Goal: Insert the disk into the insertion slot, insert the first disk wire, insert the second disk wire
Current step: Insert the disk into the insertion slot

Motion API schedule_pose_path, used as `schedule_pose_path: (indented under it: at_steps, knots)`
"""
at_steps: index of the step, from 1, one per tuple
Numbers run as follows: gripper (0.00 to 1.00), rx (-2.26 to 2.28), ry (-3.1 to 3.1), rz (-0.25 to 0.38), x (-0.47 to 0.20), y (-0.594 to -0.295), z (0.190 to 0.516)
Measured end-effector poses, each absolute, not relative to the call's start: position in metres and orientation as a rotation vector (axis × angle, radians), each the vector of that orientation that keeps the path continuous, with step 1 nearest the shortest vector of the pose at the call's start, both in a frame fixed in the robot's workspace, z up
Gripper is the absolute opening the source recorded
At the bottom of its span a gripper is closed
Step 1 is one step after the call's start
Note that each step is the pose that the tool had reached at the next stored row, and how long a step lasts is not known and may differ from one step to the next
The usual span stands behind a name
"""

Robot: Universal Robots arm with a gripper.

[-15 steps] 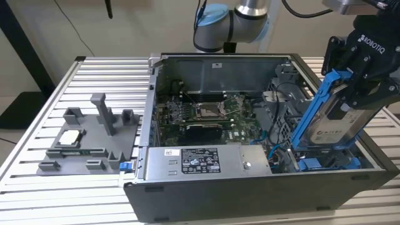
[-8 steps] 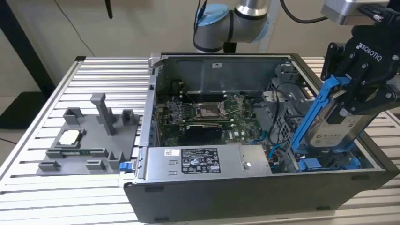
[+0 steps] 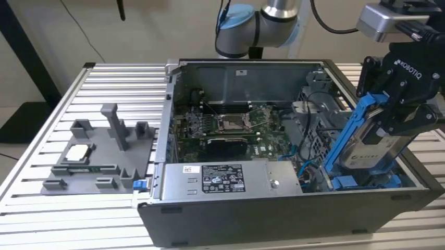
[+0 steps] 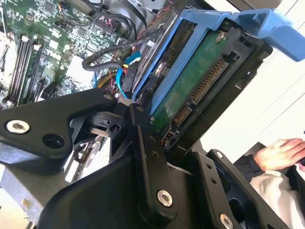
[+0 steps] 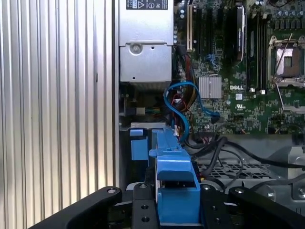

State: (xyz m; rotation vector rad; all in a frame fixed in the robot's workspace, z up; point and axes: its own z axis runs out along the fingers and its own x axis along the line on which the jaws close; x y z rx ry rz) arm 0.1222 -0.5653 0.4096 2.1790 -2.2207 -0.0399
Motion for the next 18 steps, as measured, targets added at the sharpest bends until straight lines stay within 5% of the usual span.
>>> schedule_pose_path:
  at_steps: [18]
  knots:
    - [0.32, 2.179, -2.221, -0.041, 0.126, -0.566, 0.377]
